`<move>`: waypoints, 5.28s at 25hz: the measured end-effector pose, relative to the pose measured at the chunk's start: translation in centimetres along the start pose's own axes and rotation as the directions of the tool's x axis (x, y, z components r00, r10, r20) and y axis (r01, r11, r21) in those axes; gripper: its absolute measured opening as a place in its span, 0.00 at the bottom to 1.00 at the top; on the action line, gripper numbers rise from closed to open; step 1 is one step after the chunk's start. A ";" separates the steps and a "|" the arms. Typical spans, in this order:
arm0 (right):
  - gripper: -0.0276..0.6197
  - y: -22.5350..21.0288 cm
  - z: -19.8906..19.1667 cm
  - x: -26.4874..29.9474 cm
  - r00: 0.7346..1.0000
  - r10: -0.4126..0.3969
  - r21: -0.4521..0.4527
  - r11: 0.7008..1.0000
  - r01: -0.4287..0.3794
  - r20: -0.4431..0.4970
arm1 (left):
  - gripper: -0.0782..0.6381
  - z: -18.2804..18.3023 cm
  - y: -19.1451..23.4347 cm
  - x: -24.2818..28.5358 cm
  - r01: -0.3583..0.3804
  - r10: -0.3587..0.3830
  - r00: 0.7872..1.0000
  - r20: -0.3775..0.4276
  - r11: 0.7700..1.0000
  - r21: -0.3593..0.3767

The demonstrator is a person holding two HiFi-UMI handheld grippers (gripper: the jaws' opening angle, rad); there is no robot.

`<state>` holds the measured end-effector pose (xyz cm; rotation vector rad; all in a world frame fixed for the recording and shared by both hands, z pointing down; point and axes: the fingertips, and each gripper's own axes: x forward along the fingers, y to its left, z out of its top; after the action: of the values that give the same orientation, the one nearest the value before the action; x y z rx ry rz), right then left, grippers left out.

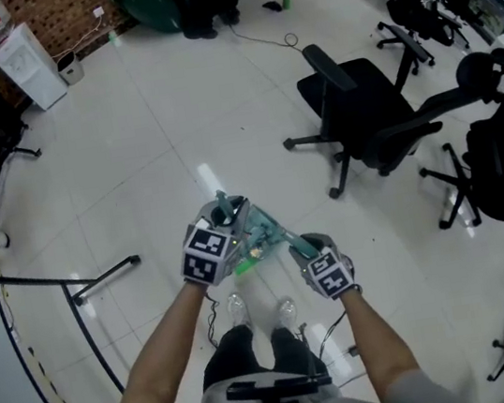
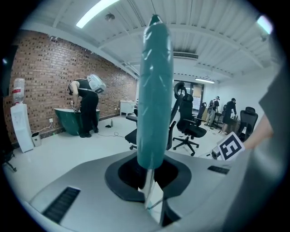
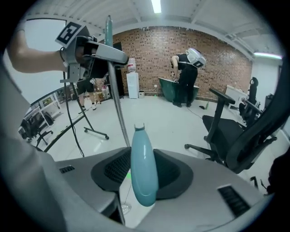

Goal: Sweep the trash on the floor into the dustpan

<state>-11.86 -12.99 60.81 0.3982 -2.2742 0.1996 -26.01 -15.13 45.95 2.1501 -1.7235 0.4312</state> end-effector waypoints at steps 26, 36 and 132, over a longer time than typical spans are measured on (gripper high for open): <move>0.28 -1.1 1.2 0.6 0.994 0.054 0.018 0.998 -0.056 0.100 | 0.16 1.3 -9.4 6.5 0.290 -0.289 0.957 -0.035 0.957 0.030; 0.29 -1.4 1.2 0.9 0.994 0.063 0.003 0.998 -0.063 0.095 | 0.16 1.5 -9.4 7.2 0.295 -0.294 0.955 -0.037 0.955 0.033; 0.51 1.1 -0.1 9.4 0.854 -0.471 0.513 0.801 0.309 0.221 | 0.18 -0.9 -8.9 4.7 0.515 -0.483 0.853 -0.196 0.839 0.175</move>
<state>-18.09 -14.02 67.85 1.2392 -2.3953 0.4916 -16.33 -17.01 48.10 2.5418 -1.0076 0.6315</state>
